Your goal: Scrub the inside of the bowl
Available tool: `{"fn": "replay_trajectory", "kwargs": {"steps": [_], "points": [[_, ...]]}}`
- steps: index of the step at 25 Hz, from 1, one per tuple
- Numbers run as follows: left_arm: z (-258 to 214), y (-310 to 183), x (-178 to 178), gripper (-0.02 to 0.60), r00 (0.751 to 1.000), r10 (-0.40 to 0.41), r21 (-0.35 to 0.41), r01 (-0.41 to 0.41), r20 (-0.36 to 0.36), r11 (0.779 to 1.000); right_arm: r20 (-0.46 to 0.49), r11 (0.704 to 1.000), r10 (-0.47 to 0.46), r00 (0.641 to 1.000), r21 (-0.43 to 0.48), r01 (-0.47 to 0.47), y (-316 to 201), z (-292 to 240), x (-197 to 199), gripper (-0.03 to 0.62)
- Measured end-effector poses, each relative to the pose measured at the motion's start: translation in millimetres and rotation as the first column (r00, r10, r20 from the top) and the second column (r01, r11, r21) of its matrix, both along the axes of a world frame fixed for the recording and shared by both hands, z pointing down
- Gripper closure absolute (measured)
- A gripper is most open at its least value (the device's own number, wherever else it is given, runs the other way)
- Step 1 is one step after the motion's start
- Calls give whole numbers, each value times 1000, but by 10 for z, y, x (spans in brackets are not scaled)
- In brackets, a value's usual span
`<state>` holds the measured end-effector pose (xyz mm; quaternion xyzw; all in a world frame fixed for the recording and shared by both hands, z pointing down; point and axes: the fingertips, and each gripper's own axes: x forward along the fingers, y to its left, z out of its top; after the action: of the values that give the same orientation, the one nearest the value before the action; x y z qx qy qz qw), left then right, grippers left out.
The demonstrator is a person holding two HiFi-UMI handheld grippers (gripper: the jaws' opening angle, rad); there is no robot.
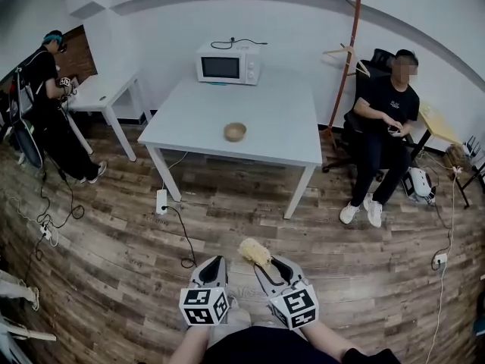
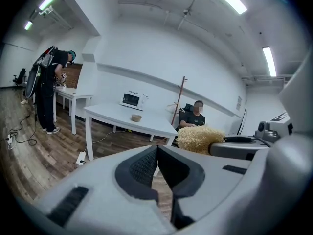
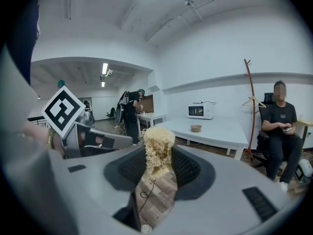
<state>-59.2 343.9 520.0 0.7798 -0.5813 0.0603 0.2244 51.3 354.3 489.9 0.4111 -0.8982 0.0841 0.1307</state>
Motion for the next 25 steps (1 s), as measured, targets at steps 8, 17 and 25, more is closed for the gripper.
{"fn": "replay_trajectory", "kwargs": {"steps": [8,17,25], "points": [[-26,-386,-61,563,999,35,19,-35,9,999,-5,1000,8,1000,11,-8,-297,22,-96,431],[34,-867,-284,563,997,73,13,-73,11,997,9,998,59,998,21,-59,-804,-2,-322,431],[40,-1177,-466,563,990,139,11,-139,22,990,19,994,109,994,16,-109,-1144,34,-594,431]]}}
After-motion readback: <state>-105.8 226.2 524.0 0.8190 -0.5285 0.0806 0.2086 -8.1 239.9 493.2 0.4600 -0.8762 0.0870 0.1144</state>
